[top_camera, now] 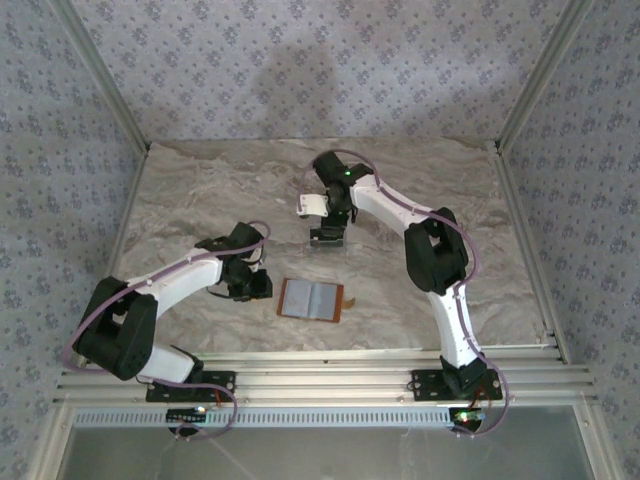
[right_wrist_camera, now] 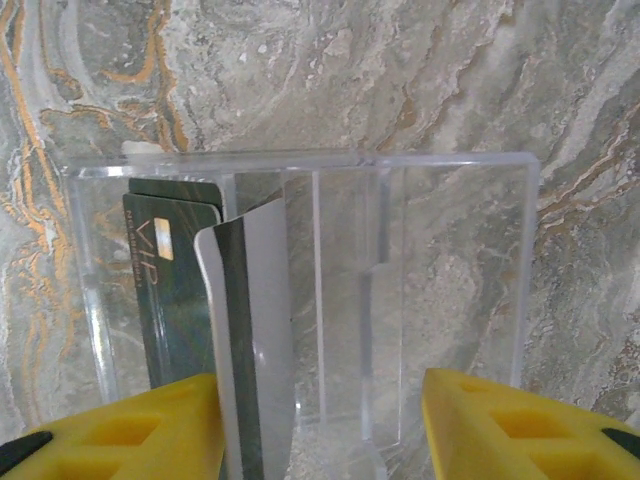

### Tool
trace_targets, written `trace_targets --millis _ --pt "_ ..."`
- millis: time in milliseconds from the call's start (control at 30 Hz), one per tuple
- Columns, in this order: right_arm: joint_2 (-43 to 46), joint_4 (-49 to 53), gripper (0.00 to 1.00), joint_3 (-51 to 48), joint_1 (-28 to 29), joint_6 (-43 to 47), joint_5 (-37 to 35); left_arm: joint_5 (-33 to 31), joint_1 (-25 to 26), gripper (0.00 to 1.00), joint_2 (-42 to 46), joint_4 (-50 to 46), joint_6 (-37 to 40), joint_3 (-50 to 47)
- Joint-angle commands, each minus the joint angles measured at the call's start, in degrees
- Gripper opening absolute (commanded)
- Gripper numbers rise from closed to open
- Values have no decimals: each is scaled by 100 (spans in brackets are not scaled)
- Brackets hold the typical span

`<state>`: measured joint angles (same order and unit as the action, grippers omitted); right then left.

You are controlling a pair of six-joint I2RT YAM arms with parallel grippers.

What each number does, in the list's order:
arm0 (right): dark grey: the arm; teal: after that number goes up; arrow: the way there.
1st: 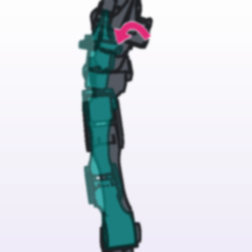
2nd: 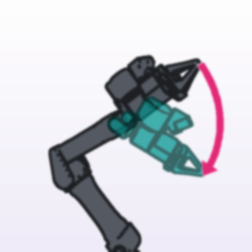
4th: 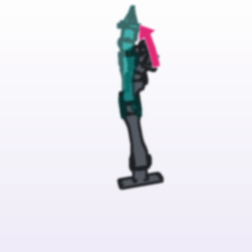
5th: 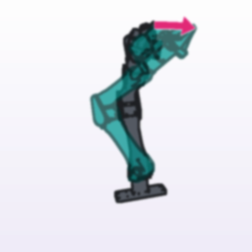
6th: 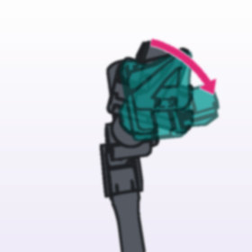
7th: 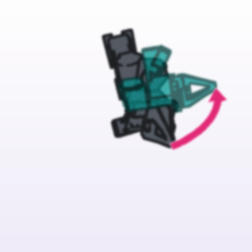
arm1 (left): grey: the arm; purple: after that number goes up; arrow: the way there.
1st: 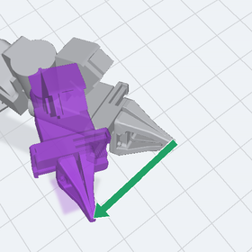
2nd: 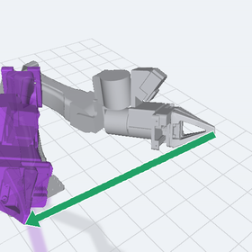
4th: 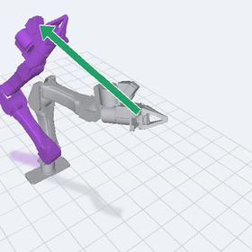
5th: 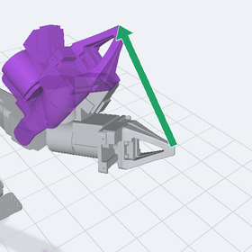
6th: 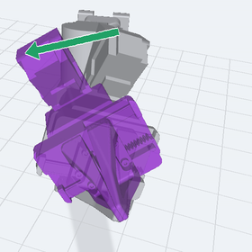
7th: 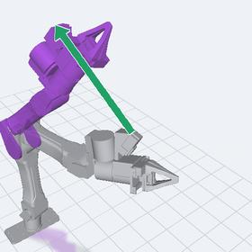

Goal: Take the credit cards out of the card holder

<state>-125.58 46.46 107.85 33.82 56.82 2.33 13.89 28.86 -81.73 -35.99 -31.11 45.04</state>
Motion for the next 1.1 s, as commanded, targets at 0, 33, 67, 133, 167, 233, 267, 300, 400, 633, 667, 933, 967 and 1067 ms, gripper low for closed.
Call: trace_targets --millis 0,33,67,133,167,233,267,300,400,633,667,933,967,1067 --pt "90 -22 55 122 -56 51 47 53 -39 23 156 -119 -70 97" --pt "103 -57 55 131 -60 54 41 51 -46 23 160 -121 -70 100" --pt "114 -92 55 131 -68 58 11 46 -44 23 158 -123 -62 107" --pt "113 -190 55 135 -68 49 -45 52 -44 23 147 -114 -66 102" --pt "108 -247 55 130 -66 49 -93 74 -46 23 134 -102 -70 109" --pt "95 -353 55 123 -68 40 -169 104 -43 23 123 -92 -75 93" --pt "95 -403 55 124 -68 36 -223 105 -45 23 116 -83 -75 82" --pt "97 -455 55 127 -62 29 -247 104 -43 23 123 -83 -73 84" --pt "113 -549 55 133 -44 30 -291 88 -43 23 140 -94 -70 93" --pt "113 -338 55 290 -40 69 -210 73 -45 23 152 -127 -54 139" --pt "113 -244 55 328 -28 84 -222 72 -43 23 149 -130 -53 145" --pt "28 -350 55 395 -34 121 -266 78 -46 23 95 -129 -34 179" --pt "0 -398 55 412 -34 128 -293 74 -45 23 91 -136 -33 180" --pt "-91 -554 55 430 -25 110 -364 63 -46 23 92 -139 -27 172"
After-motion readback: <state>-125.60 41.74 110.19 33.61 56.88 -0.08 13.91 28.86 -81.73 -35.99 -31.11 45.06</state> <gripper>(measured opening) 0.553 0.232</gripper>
